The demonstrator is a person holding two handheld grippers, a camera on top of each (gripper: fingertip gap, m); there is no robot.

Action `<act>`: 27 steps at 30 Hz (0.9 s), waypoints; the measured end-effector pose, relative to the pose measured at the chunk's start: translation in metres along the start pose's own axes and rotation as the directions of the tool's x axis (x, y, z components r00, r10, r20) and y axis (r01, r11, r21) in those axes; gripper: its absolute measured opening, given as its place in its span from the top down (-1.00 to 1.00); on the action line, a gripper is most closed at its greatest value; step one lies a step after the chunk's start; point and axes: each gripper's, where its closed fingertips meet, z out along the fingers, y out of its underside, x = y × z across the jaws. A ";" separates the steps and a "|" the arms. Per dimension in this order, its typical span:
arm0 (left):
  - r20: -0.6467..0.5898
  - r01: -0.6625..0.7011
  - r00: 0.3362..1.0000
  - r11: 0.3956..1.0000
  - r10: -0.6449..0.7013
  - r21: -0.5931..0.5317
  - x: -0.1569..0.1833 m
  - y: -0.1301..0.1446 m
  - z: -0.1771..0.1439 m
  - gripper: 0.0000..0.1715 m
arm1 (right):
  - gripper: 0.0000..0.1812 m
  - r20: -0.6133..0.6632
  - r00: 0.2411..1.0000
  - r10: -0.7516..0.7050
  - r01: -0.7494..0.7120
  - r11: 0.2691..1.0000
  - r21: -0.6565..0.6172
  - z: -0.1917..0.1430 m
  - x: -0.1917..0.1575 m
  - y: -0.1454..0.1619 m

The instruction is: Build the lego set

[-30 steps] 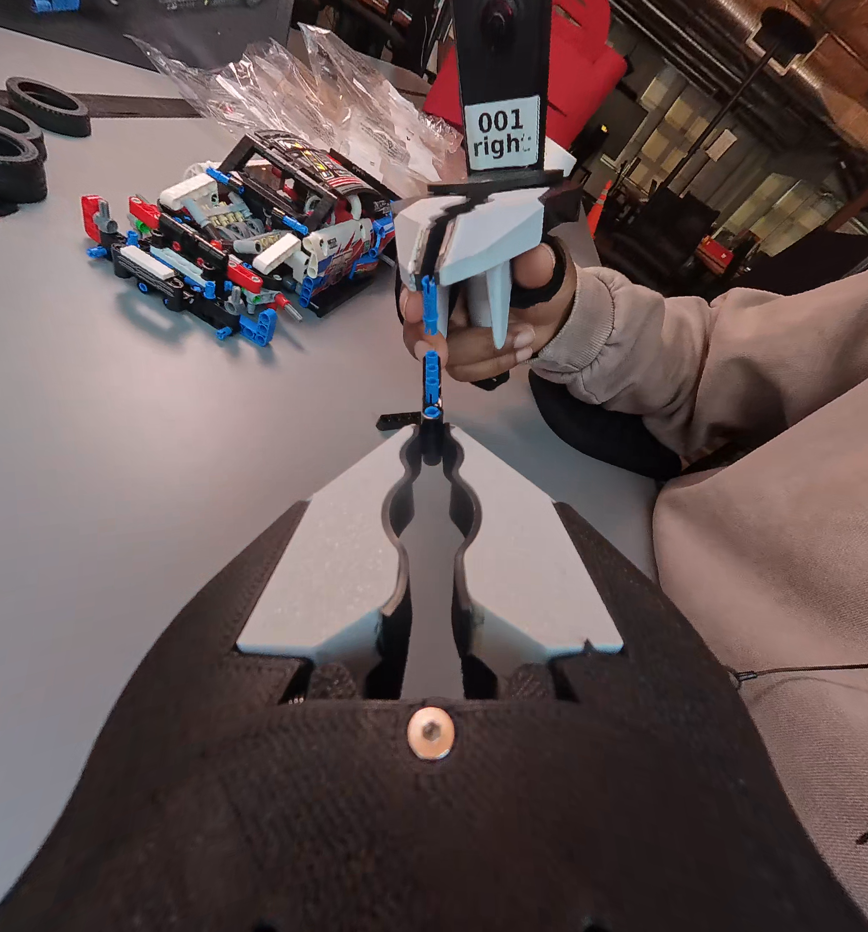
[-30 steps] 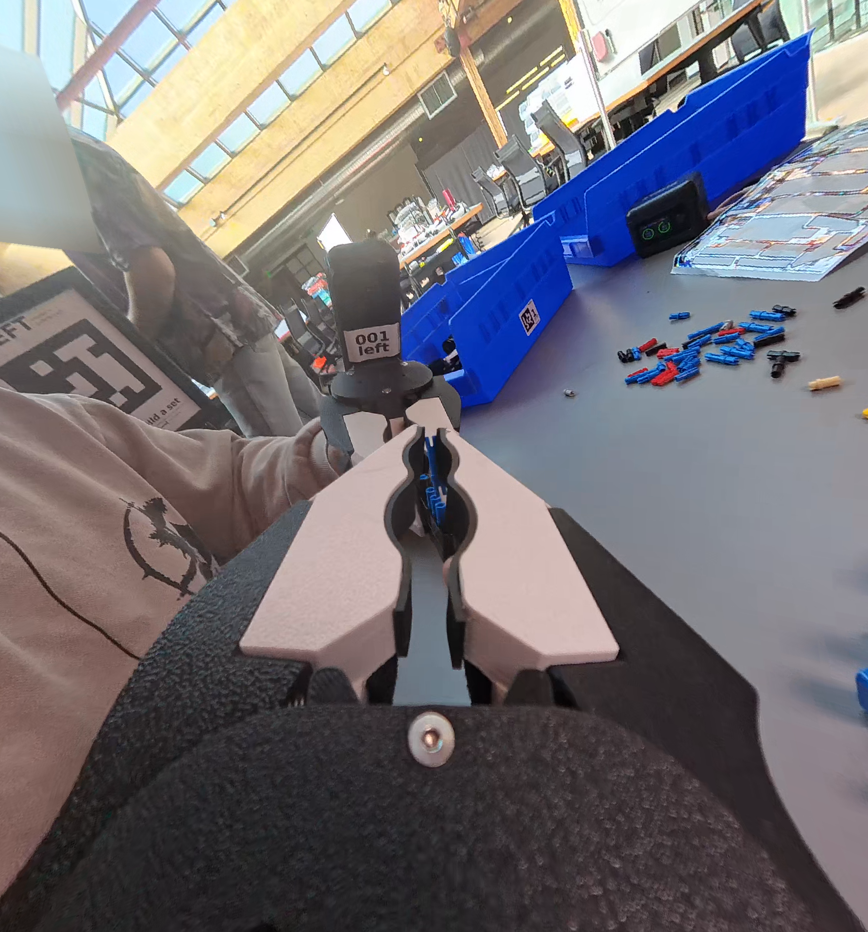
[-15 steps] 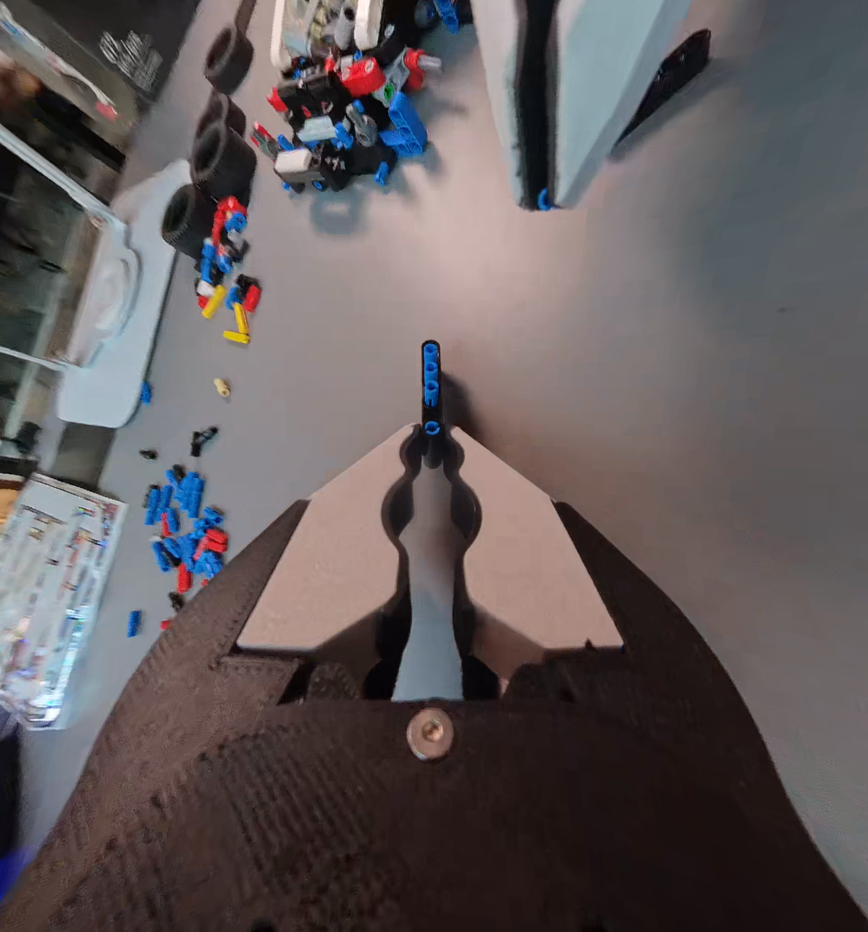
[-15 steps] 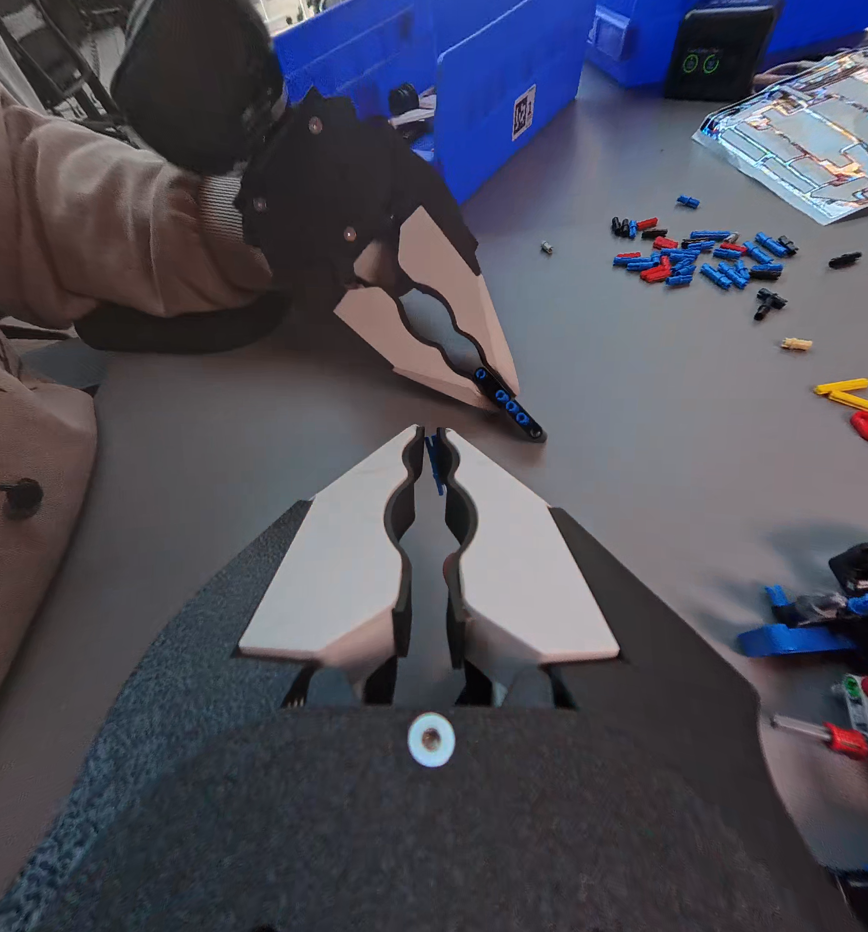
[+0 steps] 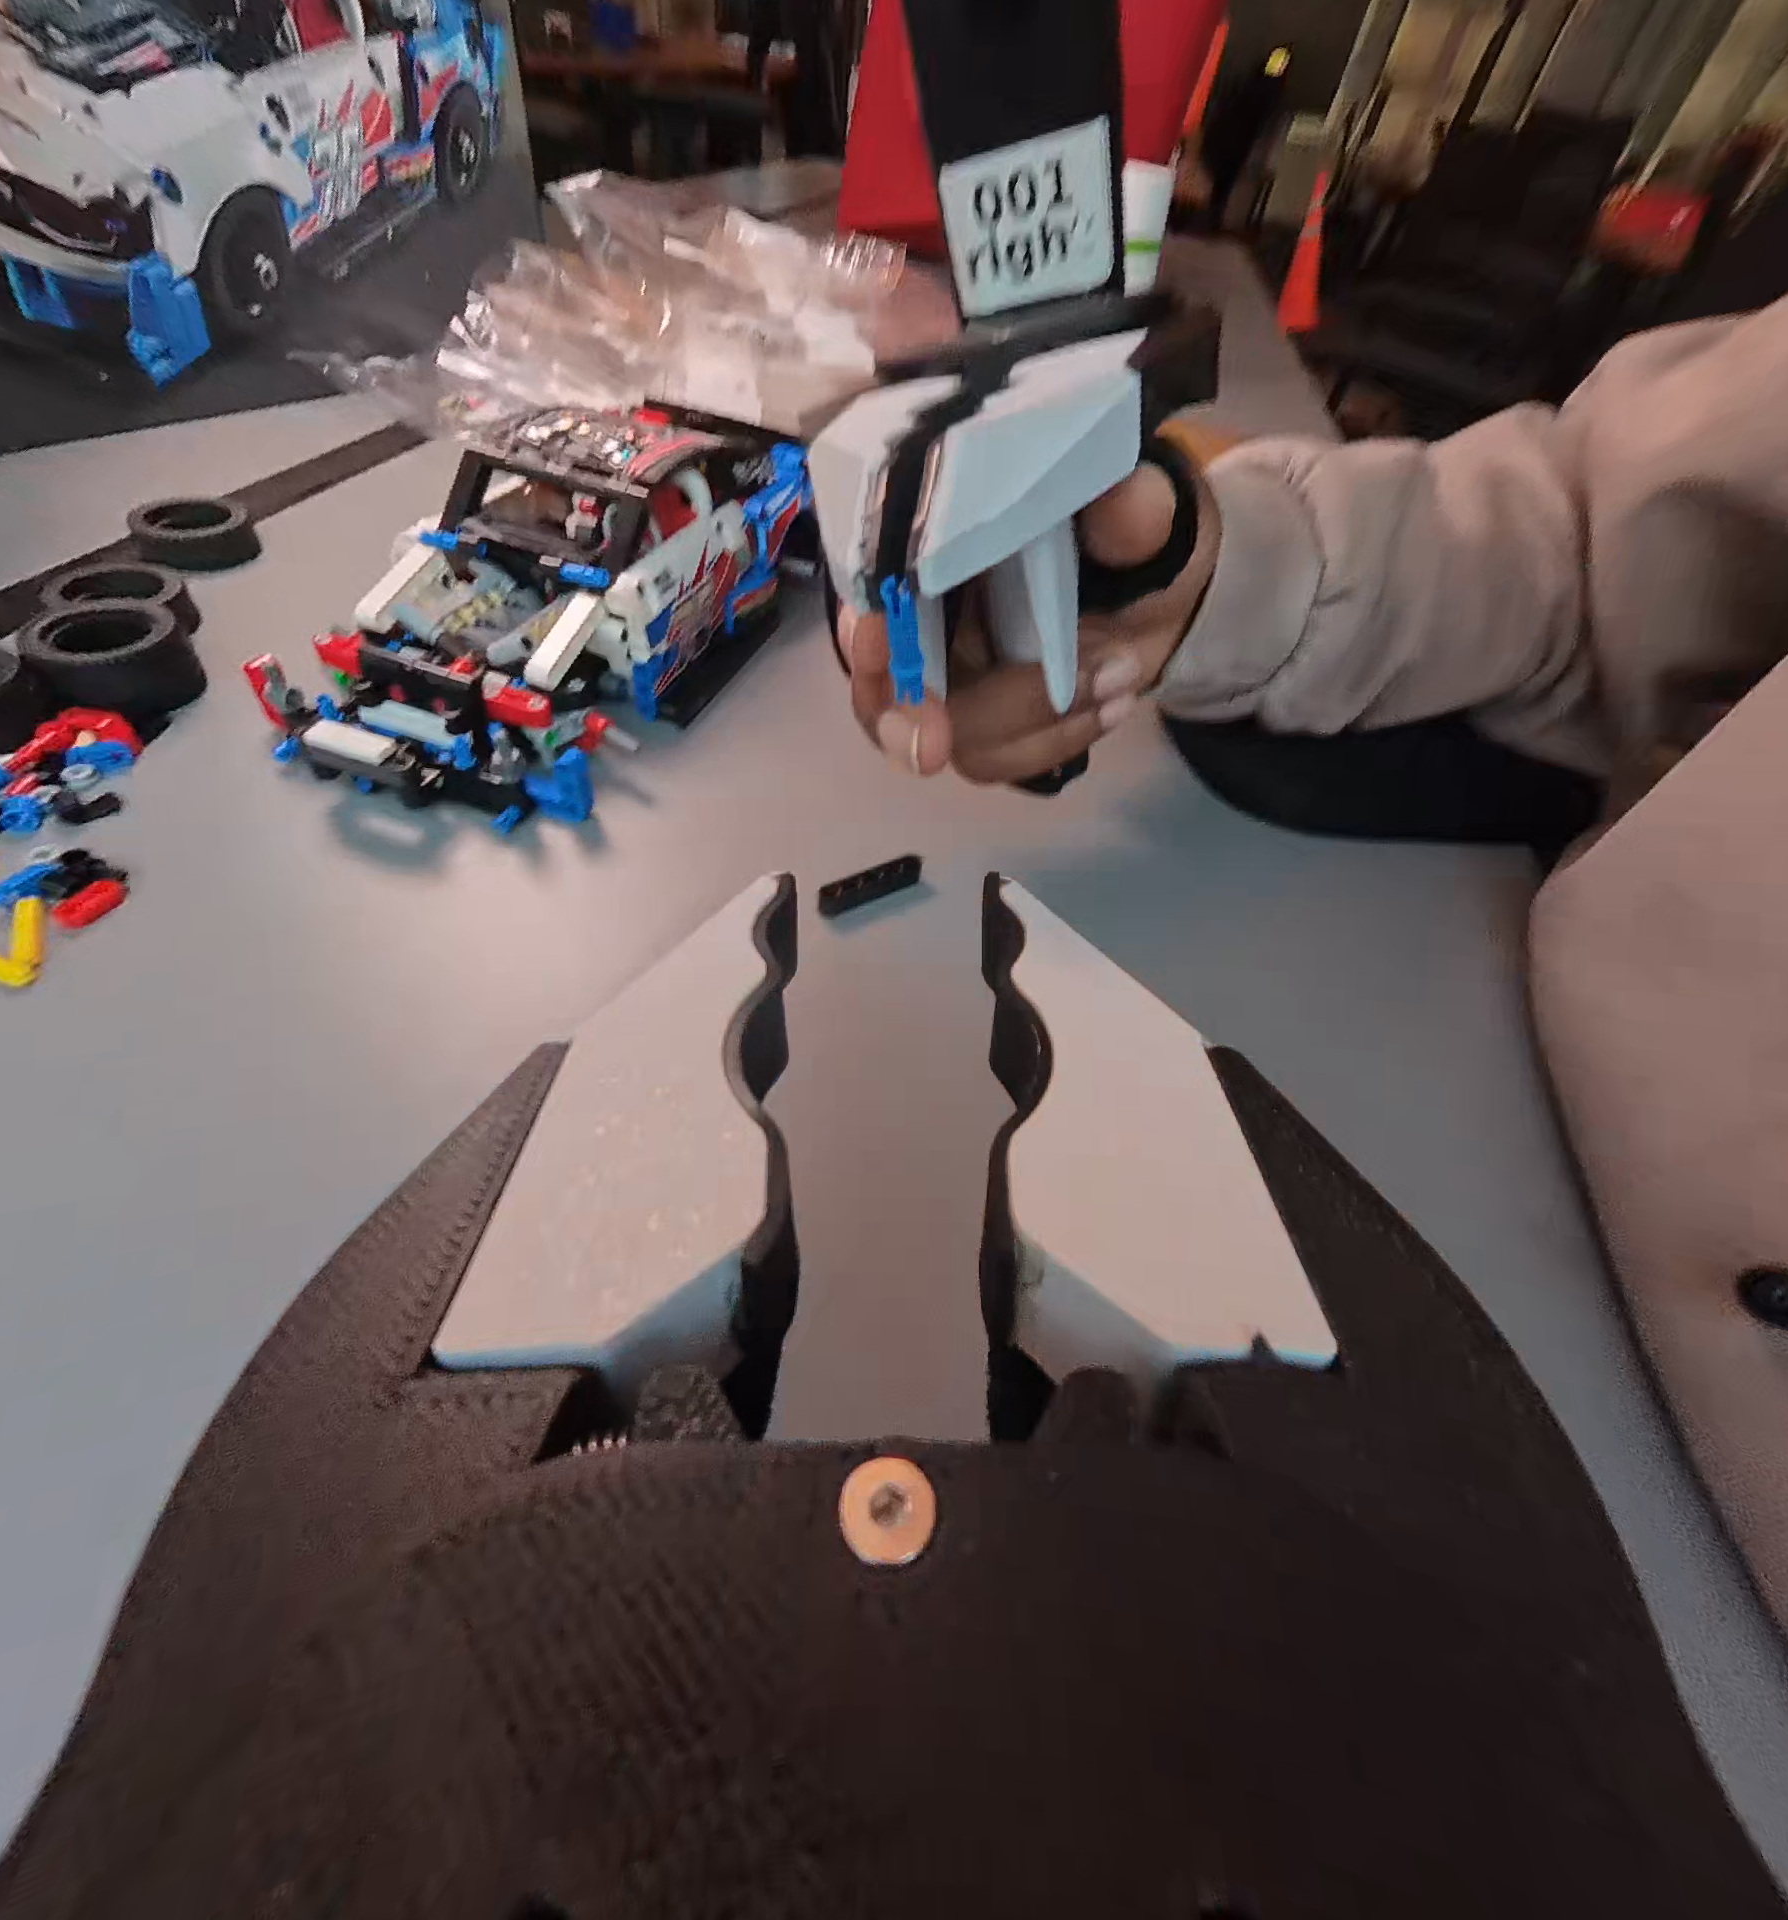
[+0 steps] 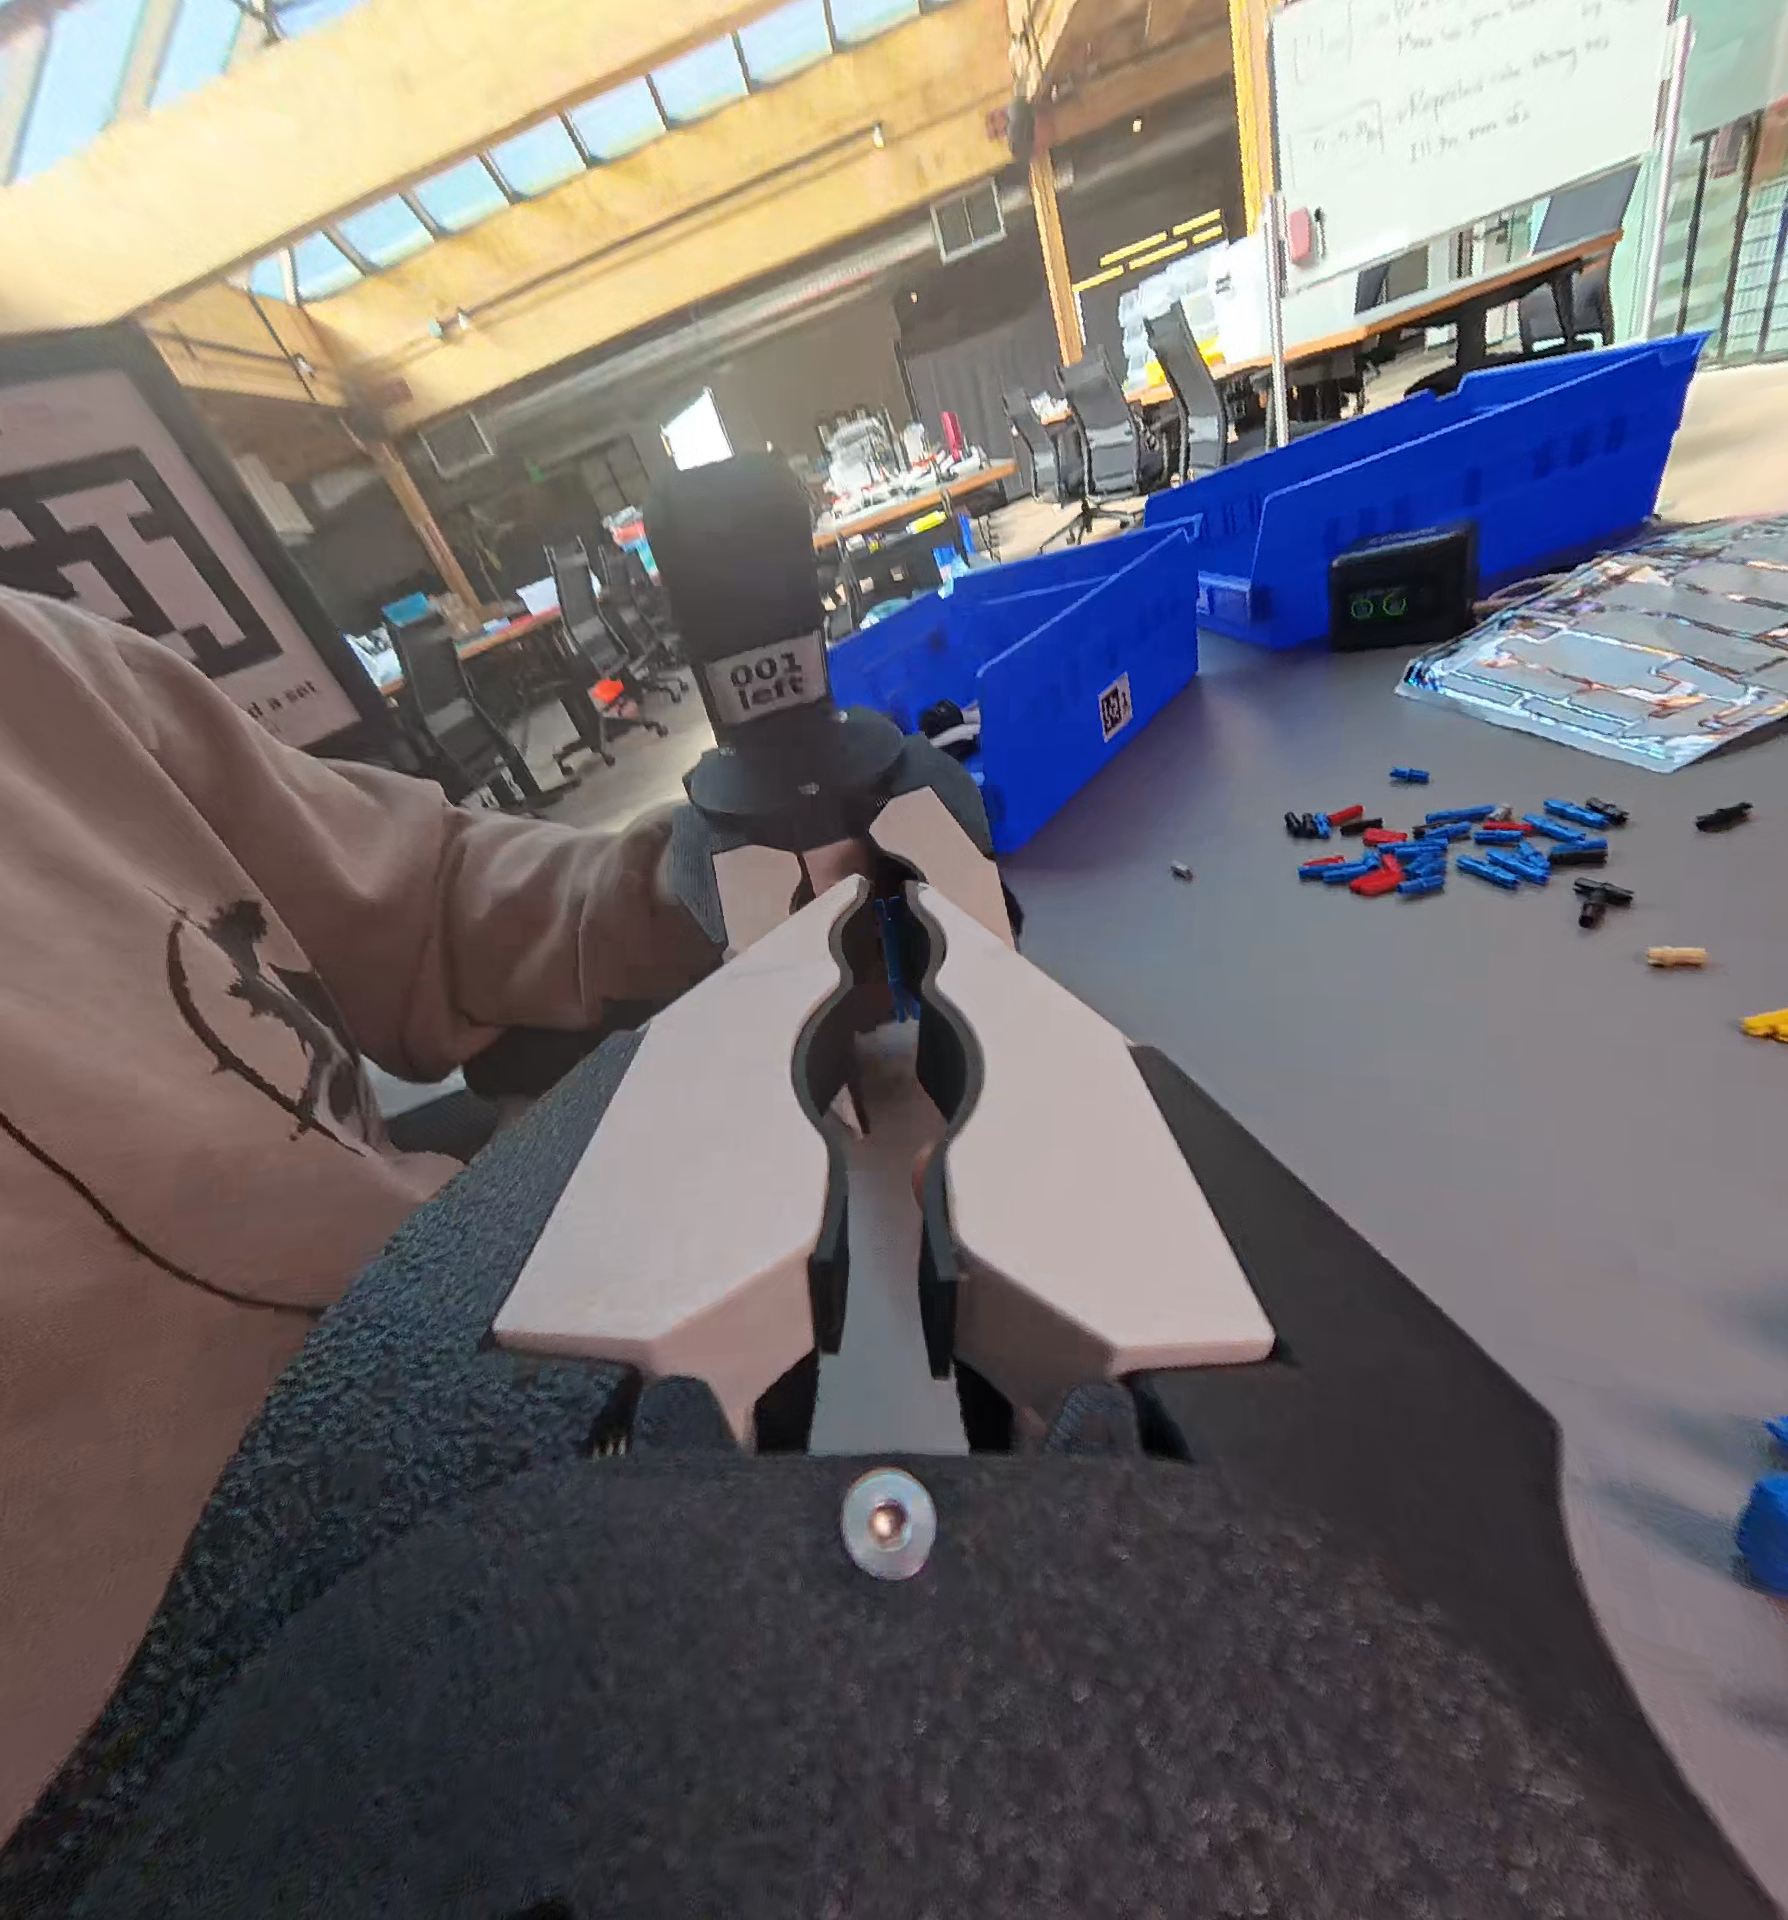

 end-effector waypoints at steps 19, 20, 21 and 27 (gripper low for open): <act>-0.015 -0.011 1.000 0.985 0.013 0.171 0.013 -0.043 -0.011 0.97 | 1.00 0.119 0.992 0.050 -0.063 0.992 0.109 0.006 -0.017 -0.007; -0.018 -0.023 1.000 0.987 0.026 0.162 0.014 -0.042 -0.012 0.97 | 1.00 0.120 0.992 0.023 -0.033 0.996 0.082 0.005 -0.018 -0.004; -0.031 -0.031 0.999 0.988 0.036 0.150 0.016 -0.041 -0.012 0.97 | 0.99 0.124 0.992 -0.007 0.000 0.999 0.050 0.004 -0.018 0.000; -0.019 -0.223 0.975 0.974 0.222 -0.043 0.020 -0.014 -0.007 0.97 | 0.98 0.126 0.972 -0.197 0.217 0.961 -0.172 0.001 -0.020 0.028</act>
